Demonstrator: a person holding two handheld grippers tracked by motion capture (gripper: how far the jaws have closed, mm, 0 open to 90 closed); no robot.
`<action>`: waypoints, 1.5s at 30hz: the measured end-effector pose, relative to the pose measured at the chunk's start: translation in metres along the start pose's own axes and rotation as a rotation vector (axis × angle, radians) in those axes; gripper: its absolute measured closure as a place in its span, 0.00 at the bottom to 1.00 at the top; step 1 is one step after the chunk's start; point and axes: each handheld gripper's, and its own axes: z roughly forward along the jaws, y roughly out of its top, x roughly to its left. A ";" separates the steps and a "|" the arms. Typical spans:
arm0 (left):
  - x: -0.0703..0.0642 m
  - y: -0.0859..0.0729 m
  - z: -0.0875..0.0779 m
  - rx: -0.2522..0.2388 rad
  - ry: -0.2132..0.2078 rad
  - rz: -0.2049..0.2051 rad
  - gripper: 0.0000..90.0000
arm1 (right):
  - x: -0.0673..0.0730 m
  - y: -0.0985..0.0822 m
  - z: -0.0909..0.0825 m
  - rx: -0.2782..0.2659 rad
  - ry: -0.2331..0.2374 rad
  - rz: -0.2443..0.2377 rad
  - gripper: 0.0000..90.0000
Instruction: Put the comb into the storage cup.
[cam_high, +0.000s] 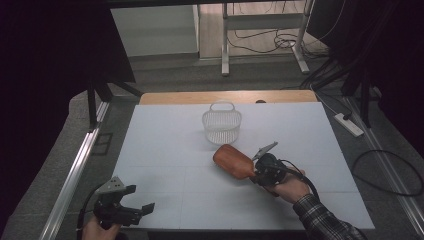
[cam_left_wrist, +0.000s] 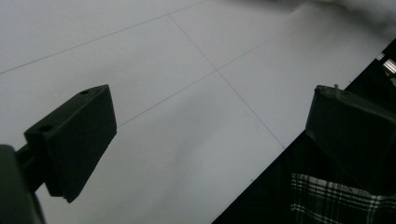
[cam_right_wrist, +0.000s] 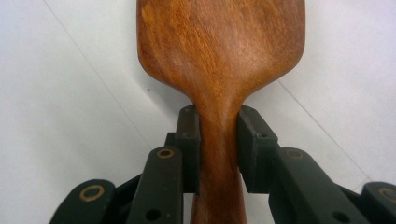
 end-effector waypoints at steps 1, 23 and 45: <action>0.000 0.000 0.000 -0.008 -0.006 0.000 0.03 | 0.000 0.000 -0.001 -0.009 0.002 0.001 0.80; -0.012 0.018 0.018 -0.034 -0.008 0.131 0.00 | 0.005 -0.002 -0.025 -0.129 0.035 -0.006 0.80; -0.019 0.060 0.052 -0.039 -0.113 0.102 0.00 | 0.009 -0.005 -0.039 -0.208 0.065 -0.010 0.80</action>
